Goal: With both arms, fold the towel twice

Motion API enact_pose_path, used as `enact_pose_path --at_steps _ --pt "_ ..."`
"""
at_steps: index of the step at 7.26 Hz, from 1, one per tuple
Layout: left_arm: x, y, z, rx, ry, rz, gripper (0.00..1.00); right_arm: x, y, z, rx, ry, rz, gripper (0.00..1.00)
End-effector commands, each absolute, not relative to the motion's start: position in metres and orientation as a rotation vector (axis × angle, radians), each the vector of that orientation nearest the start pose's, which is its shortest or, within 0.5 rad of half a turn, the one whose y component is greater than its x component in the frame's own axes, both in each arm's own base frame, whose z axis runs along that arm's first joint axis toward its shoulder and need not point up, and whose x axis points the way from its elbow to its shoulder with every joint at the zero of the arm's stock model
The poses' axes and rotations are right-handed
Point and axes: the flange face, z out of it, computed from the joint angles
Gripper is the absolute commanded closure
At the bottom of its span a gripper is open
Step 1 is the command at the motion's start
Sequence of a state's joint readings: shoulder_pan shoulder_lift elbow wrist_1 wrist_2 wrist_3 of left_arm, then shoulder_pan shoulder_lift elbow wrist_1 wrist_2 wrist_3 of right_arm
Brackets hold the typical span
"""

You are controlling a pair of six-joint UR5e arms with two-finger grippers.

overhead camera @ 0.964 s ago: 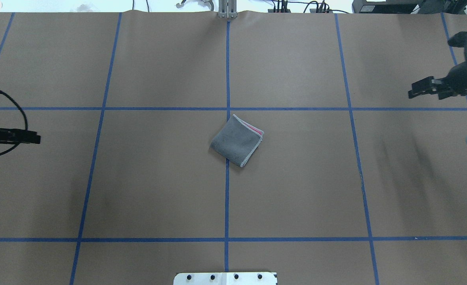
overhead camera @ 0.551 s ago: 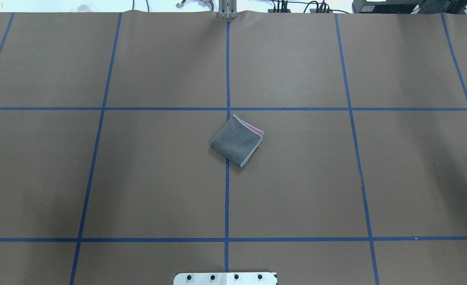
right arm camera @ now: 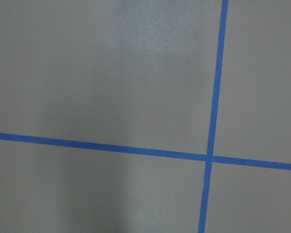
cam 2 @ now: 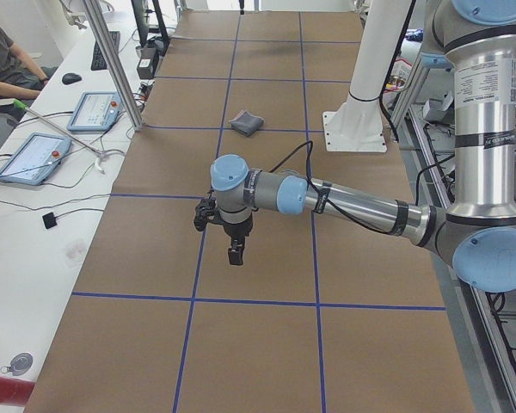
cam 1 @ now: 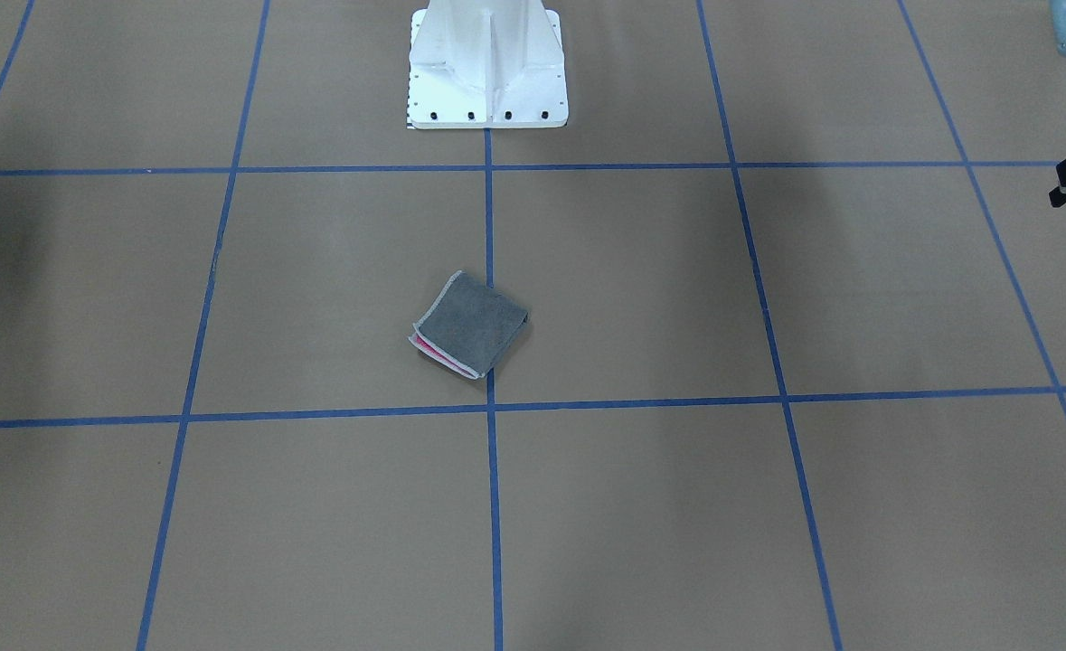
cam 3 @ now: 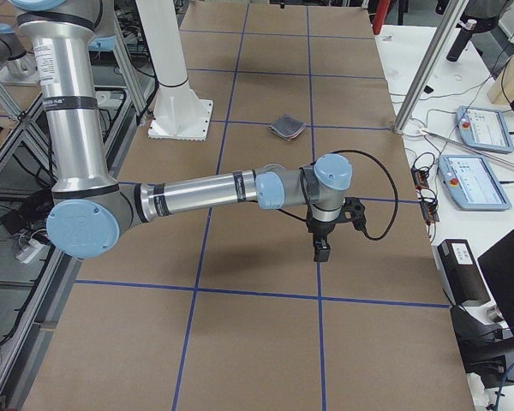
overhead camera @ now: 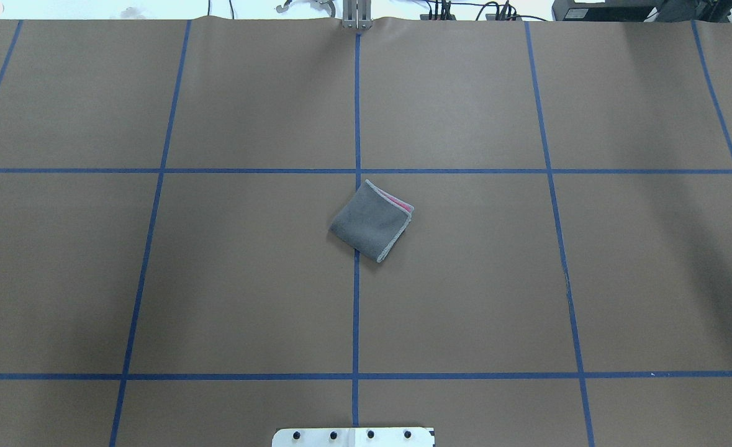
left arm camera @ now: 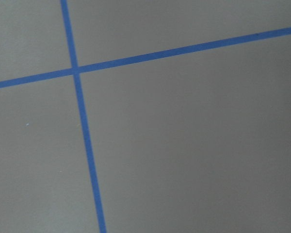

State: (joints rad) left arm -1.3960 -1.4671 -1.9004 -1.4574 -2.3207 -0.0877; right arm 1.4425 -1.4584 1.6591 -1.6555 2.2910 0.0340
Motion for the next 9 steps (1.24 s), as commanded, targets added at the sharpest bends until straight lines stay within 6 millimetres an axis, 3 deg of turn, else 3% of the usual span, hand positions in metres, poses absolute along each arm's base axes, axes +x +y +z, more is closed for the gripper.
enact_pose_path --at_steps 1,9 --pt "0.006 -0.44 0.578 -0.035 0.779 0.11 0.0 0.0 -0.54 0.574 0.043 -0.733 -0.146 0.0" --pt "0.008 -0.448 0.565 0.006 0.781 0.118 0.0 -0.001 -0.529 0.571 0.049 -0.755 -0.152 0.0"
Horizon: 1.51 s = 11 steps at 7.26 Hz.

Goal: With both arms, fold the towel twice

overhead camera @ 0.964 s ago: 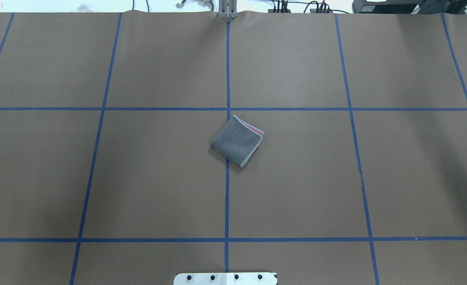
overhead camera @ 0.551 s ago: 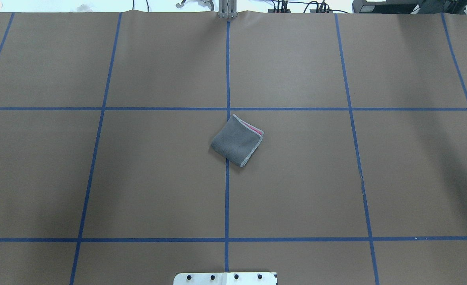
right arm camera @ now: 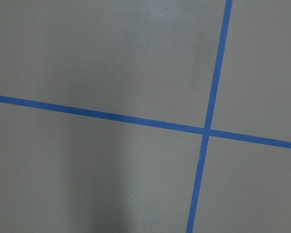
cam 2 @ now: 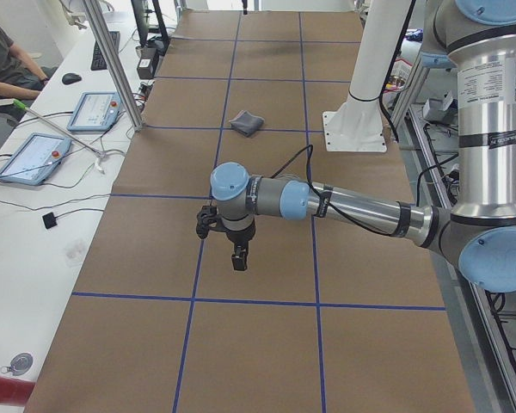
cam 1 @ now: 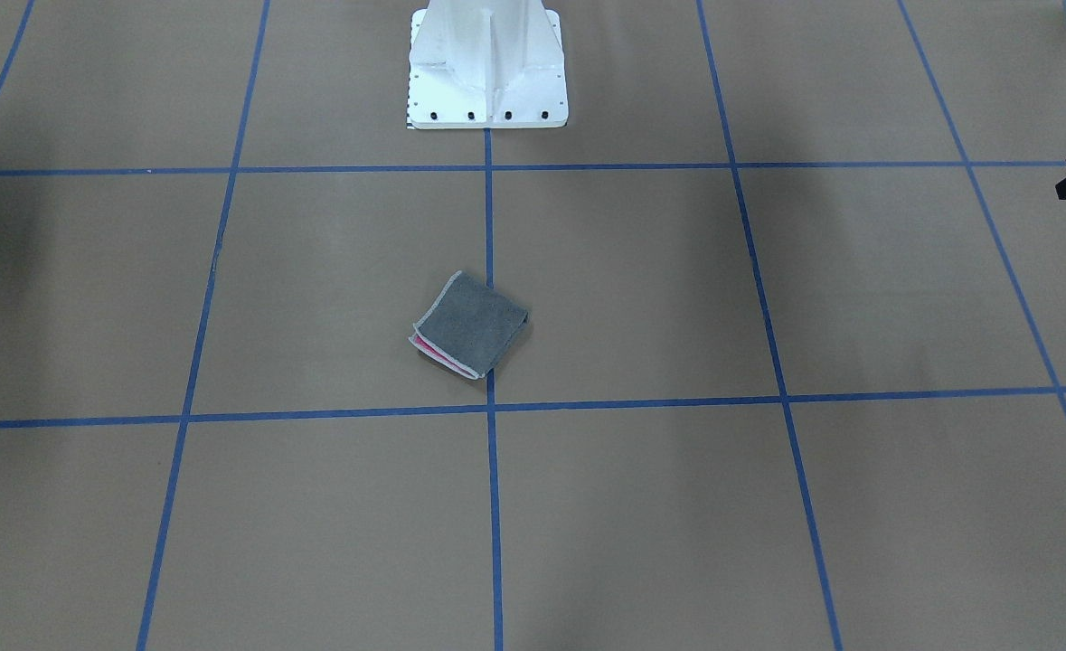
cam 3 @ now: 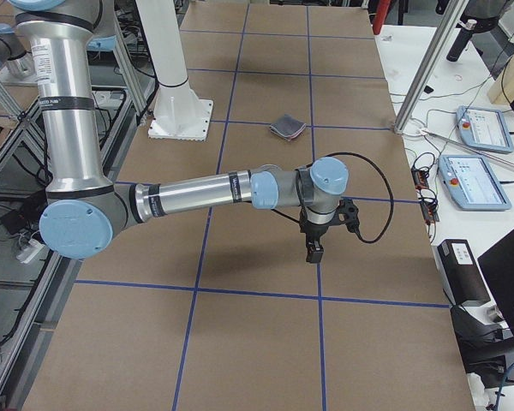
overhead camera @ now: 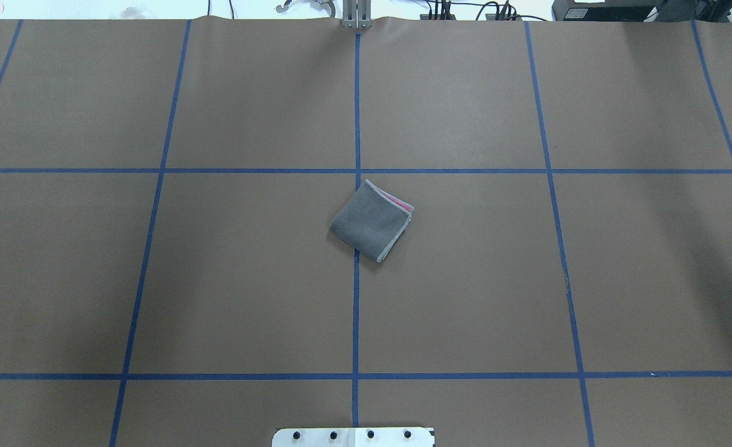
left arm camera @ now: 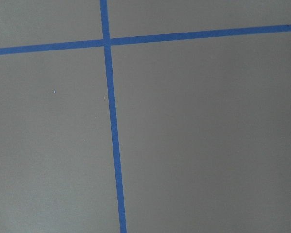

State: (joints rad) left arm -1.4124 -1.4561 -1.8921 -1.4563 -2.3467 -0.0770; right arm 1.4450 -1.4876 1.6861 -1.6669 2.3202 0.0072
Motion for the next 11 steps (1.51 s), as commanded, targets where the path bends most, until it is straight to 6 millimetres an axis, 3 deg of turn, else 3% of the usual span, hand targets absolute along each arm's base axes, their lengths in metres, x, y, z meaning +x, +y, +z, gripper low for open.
enact_pose_path --at_steps 1,3,4,6,7,11 --pt "0.001 -0.447 0.567 0.008 0.778 0.105 0.0 -0.001 -0.528 0.572 0.048 -0.755 -0.151 0.0" --pt "-0.031 -0.447 0.591 -0.009 0.779 0.017 0.0 0.011 -0.522 0.582 0.033 -0.753 -0.123 0.0" --pt "-0.05 -0.446 0.592 0.004 0.779 -0.023 0.0 0.018 -0.521 0.587 0.029 -0.751 -0.108 0.0" --pt "-0.051 -0.438 0.602 -0.019 0.807 -0.038 0.0 0.025 -0.516 0.596 0.017 -0.747 -0.088 0.0" --pt "-0.061 -0.434 0.601 -0.015 0.859 -0.072 0.0 0.028 -0.515 0.597 0.018 -0.741 -0.085 0.0" --pt "-0.066 -0.435 0.63 -0.065 0.862 -0.106 0.0 0.028 -0.514 0.608 0.0 -0.737 -0.087 0.0"
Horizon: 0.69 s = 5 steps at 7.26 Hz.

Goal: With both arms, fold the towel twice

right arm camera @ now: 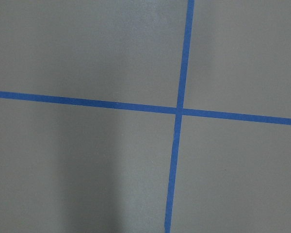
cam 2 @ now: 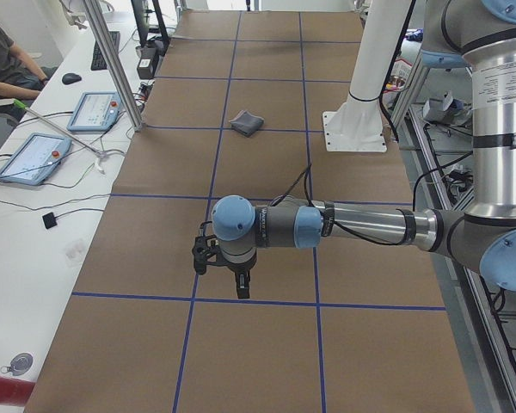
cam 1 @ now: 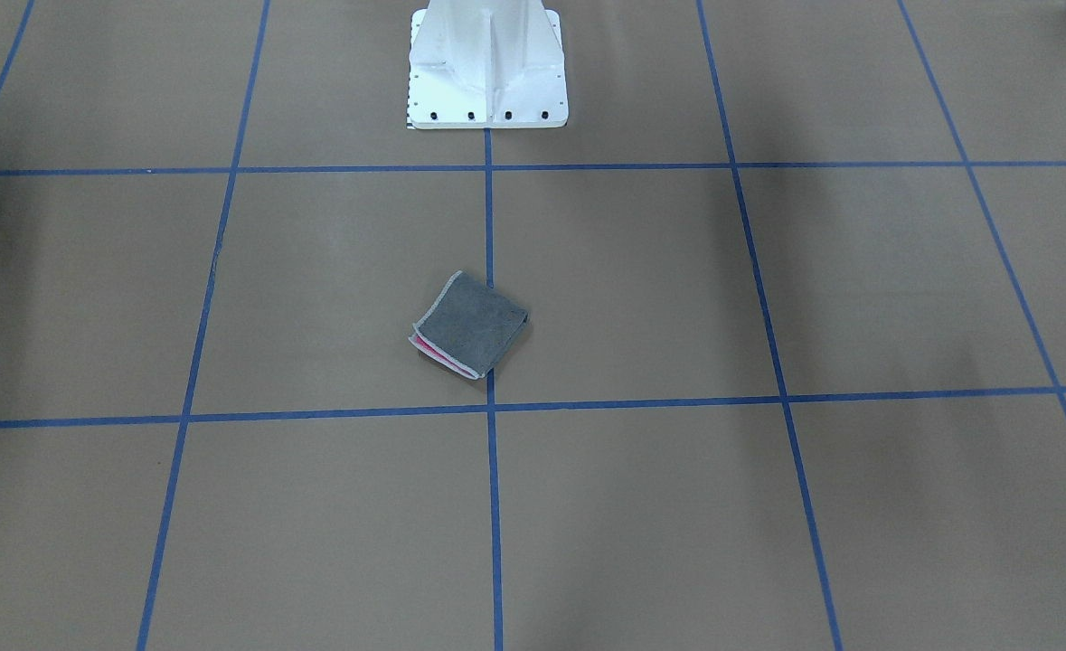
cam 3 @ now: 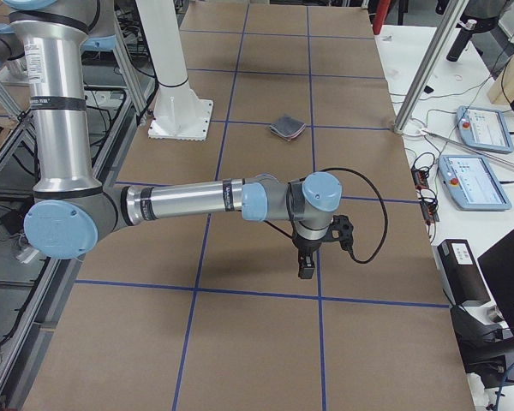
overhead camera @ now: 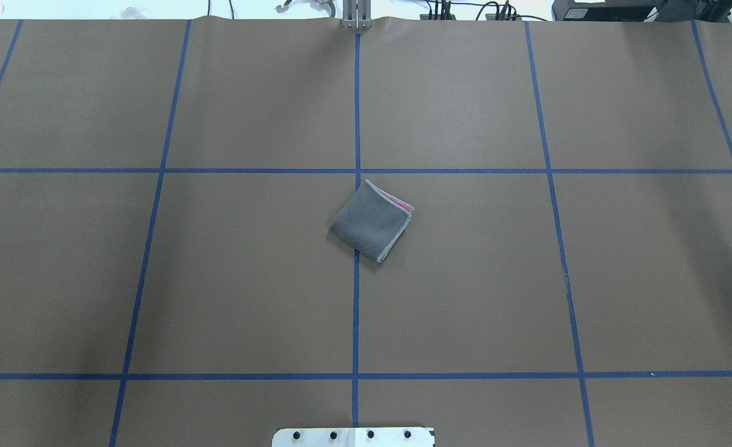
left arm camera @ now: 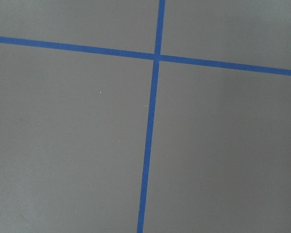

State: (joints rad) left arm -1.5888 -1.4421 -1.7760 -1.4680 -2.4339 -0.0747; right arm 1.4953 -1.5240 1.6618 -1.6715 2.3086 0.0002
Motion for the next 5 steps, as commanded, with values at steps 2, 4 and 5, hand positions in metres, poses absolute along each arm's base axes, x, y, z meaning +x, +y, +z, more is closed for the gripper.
enact_pose_path --at_steps 2,4,5 --pt "-0.0663 -0.4391 0.6354 -0.074 0.864 -0.112 0.0 0.0363 -0.5165 0.627 -0.002 -0.737 -0.133 0.0" --pt "-0.0663 -0.4386 0.6346 -0.071 0.862 -0.11 0.0 0.0364 -0.5165 0.627 -0.002 -0.737 -0.133 0.0" --pt "-0.0666 -0.4395 0.6348 -0.06 0.86 -0.106 0.0 0.0363 -0.5179 0.6254 0.001 -0.737 -0.134 0.0"
